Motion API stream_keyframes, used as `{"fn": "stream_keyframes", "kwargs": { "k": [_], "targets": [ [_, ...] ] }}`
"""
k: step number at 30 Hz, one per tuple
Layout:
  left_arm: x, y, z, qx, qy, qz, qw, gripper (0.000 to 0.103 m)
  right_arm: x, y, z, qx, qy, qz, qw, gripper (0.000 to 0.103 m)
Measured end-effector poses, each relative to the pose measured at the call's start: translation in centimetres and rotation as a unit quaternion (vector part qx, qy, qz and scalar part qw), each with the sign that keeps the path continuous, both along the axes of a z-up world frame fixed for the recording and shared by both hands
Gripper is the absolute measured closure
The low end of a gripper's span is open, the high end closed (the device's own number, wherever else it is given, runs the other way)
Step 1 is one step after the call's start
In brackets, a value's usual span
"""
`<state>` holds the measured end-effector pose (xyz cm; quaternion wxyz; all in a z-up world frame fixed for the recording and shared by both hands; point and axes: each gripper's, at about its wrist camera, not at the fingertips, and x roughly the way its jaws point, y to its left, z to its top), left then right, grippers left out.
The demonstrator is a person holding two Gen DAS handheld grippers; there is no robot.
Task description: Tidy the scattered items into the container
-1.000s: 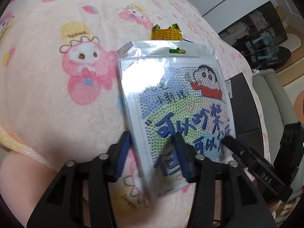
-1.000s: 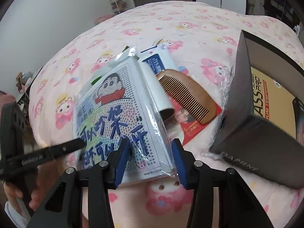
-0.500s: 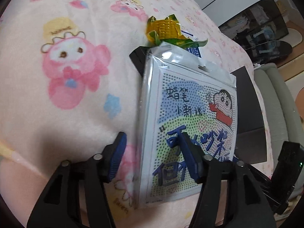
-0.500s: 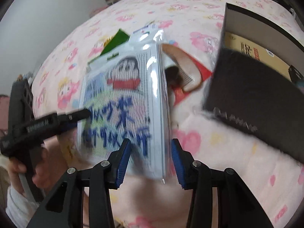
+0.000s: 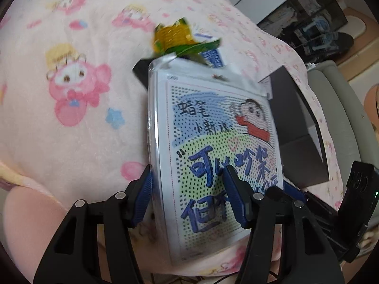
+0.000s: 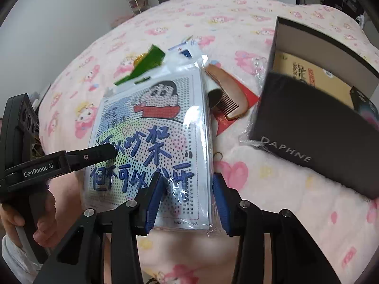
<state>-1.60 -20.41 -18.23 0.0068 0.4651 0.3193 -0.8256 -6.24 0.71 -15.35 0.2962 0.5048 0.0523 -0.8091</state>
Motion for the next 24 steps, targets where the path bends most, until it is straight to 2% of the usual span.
{"fn": "stream_keyframes", "kwargs": {
  "k": [5,8,13,20,24],
  "targets": [
    [0.6,0.6,2.9,0.003,0.021,-0.009,0.9997,0.044,0.7,1.7,3.5,-0.028,0.036,0.004,0.999,0.065],
    [0.7,1.4,4.3,-0.001,0.032,-0.018,0.9993,0.044,0.5,2.8,4.7,-0.050,0.041,-0.008,0.998,0.065],
    [0.1,3.6,6.4,-0.031,0.043,-0.034,0.9980,0.044,0.5,4.9,5.4,-0.076,0.037,-0.025,0.996,0.065],
    [-0.4,5.4,7.9,-0.037,0.057,-0.023,0.9974,0.041,0.6,7.2,6.9,-0.100,0.043,-0.031,0.994,0.065],
    [-0.6,5.6,8.9,-0.046,0.063,-0.020,0.9967,0.042,0.8,7.1,7.3,-0.115,0.045,-0.031,0.992,0.065]
  ]
}}
